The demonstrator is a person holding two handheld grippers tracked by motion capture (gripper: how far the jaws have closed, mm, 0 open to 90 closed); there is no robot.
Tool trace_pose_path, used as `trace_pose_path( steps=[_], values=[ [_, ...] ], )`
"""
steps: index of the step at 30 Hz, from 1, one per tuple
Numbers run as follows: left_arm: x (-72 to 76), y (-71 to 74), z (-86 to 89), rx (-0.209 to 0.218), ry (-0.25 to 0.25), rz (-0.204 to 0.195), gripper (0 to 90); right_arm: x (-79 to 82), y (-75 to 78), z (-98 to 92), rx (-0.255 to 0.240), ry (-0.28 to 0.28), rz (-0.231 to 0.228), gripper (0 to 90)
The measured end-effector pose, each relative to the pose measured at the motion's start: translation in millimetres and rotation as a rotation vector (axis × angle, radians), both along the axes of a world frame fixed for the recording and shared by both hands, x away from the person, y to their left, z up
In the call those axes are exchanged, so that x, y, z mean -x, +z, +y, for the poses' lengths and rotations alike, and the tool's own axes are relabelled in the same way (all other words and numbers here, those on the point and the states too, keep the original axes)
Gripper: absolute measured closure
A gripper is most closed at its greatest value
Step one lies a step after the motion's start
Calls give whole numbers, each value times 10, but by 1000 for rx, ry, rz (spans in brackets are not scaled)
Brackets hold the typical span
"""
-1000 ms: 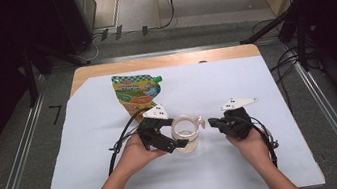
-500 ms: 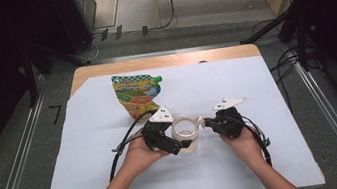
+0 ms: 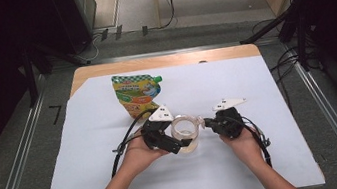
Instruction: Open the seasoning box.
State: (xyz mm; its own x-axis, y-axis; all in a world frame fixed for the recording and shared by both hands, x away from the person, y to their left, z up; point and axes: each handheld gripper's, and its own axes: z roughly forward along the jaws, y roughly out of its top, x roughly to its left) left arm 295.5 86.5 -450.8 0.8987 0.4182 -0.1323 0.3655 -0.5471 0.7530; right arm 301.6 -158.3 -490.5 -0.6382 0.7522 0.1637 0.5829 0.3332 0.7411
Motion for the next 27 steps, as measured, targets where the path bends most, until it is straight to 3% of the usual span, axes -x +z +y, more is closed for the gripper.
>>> trace_pose_path(
  steps=[7, 13, 19, 22, 27],
  values=[
    [-16, 67, 17, 31, 3, -5, 103, 4, 2, 2, 0, 0, 2, 900],
    [-32, 110, 0, 7, -6, 1, 102, 7, 6, 4, 1, 0, 2, 900],
    [-20, 198, -25, 7, -23, -21, 103, 18, 11, 14, 1, 2, -2, 900],
    [-22, 239, -11, 85, -60, 20, 247, 21, 13, 12, -7, 3, 1, 900],
    [-35, 297, -73, 64, -69, 25, 283, 35, 21, 8, -9, 1, 2, 900]
  ],
)
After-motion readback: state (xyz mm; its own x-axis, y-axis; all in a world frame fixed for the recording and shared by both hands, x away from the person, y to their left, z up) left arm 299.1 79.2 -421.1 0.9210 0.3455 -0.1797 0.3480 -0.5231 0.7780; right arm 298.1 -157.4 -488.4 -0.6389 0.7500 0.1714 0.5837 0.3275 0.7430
